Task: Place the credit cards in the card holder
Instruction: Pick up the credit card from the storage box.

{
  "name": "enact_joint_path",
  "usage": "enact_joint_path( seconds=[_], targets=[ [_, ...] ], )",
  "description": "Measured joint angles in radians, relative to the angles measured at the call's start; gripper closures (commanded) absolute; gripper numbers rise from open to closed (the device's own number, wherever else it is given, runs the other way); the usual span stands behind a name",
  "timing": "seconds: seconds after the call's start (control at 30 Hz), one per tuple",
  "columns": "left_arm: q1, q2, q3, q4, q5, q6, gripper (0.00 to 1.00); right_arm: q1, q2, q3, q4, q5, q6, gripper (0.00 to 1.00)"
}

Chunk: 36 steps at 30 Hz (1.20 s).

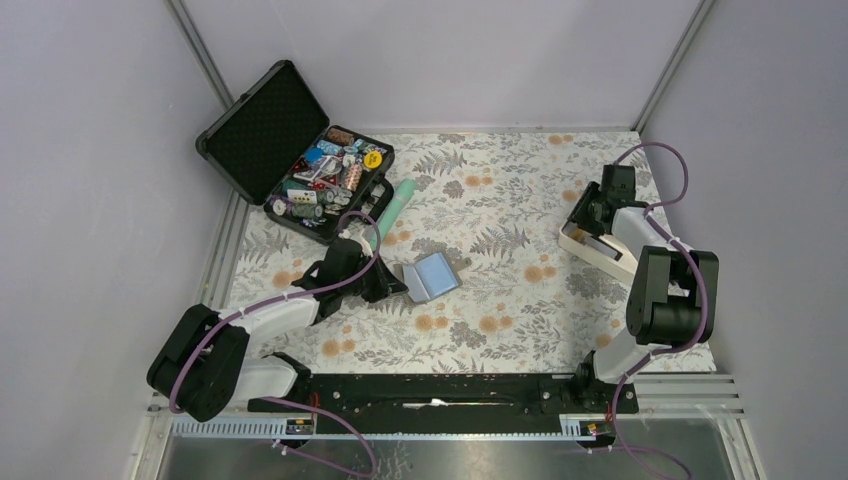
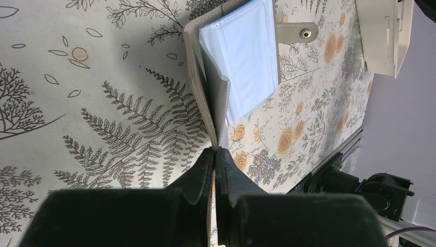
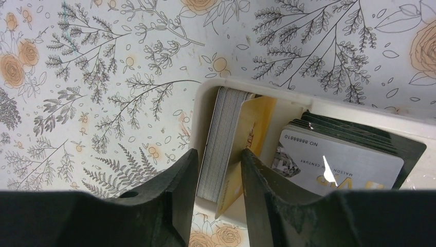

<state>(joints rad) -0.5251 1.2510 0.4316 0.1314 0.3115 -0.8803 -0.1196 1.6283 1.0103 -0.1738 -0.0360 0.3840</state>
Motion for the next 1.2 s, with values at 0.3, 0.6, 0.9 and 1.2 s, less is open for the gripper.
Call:
enact_joint_path(
  seconds=[0.3,0.6,0.9,1.2],
  targets=[
    [0.000,0.000,0.000,0.001,0.003,0.000,1.00,-0.001,0.002,0.000,0.013,0.008,-0.002,0.76],
    [0.000,0.000,0.000,0.003,0.008,0.000,1.00,-0.001,0.001,0.000,0.013,0.013,-0.003,0.85],
    [0.000,0.001,0.000,0.007,0.016,0.000,1.00,-0.001,-0.016,0.000,0.001,0.026,-0.003,0.86],
    [0.000,0.001,0.000,0.006,0.019,0.000,1.00,-0.001,-0.055,0.000,-0.024,0.068,-0.006,0.88]
  ],
)
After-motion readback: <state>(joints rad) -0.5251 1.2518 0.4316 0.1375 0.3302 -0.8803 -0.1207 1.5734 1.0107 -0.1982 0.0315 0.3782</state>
